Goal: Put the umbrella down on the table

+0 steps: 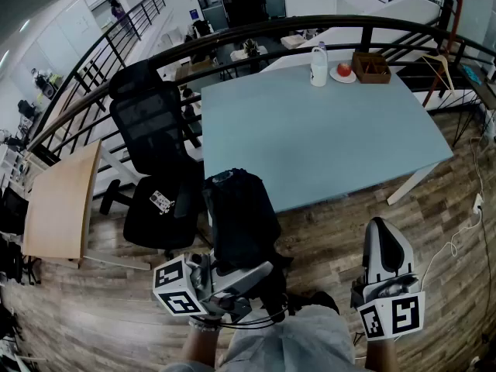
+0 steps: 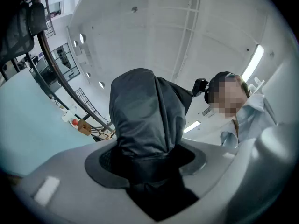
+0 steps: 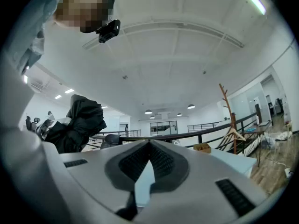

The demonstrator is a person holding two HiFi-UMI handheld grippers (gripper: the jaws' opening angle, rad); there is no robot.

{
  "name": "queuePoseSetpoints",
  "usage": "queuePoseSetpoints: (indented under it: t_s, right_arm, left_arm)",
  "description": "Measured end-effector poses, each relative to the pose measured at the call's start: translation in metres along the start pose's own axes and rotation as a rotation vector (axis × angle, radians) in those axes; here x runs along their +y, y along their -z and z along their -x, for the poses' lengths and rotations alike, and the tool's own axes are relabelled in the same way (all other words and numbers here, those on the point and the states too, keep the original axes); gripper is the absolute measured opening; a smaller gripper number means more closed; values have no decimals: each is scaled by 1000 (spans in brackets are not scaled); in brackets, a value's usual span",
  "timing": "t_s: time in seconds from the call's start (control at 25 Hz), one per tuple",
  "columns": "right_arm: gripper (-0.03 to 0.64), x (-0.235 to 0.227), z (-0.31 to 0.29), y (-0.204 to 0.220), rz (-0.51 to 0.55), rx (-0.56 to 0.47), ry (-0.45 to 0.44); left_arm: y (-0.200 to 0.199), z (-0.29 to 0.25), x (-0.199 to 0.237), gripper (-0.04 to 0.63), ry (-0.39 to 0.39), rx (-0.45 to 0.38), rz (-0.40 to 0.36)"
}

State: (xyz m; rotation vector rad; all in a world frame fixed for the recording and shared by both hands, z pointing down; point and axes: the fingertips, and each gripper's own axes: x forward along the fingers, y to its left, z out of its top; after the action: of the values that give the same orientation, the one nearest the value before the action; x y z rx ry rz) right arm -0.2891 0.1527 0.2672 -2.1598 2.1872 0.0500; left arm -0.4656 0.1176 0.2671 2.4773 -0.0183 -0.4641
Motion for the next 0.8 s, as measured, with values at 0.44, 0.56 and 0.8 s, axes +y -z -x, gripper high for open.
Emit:
queuePoseSetpoints:
  t_s: [0.44,0.56,0.8]
  right_arm:
    - [-5,-50,121,-8,19,23,-14]
    - [-5,-57,147,-2,7,33,-26]
    - [-5,-69,183,-1,-23,26,-56]
  left_arm:
    - [98,-63,-82,270,-30,36,-11]
    - [121,-69,-100,270,-49,44,-25]
    - [152,-80,-129,270,-80,56,-73]
